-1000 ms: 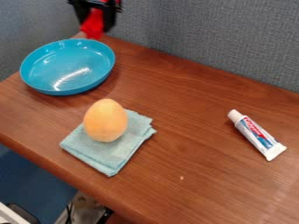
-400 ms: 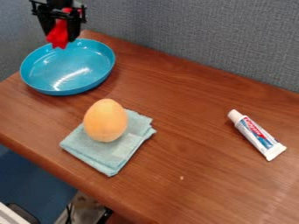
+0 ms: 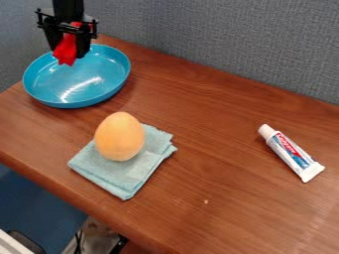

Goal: Put the red object on the blue plate

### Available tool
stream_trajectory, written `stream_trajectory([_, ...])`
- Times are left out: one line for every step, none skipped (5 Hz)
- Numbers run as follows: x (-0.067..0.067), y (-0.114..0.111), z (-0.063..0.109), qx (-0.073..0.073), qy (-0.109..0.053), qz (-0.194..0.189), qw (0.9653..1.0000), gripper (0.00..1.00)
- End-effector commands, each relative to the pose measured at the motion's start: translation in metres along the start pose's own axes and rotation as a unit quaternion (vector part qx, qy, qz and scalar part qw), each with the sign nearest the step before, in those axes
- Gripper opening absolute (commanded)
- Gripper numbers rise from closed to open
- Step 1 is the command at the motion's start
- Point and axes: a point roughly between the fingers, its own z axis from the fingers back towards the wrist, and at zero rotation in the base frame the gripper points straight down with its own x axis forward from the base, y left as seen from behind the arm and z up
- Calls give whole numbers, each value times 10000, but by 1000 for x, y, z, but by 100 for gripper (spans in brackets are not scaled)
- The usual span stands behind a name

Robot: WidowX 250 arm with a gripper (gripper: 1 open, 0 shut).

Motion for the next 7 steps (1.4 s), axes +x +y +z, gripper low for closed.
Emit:
stream_trajectory([-2, 14, 6, 135, -79, 117, 9998, 0])
stream_trajectory([-2, 14, 2, 178, -97, 77, 9998, 0])
stream_trajectory([-1, 13, 0, 179, -82, 57, 9998, 0])
stream_trajectory([0, 12, -1, 169, -80, 34, 9998, 0])
stream_trajectory([0, 10, -2, 161, -79, 11, 9998, 0])
stream_trajectory([1, 9, -3, 152, -80, -12, 9999, 0])
stream_trajectory([2, 7, -4, 143, -87, -37, 9999, 0])
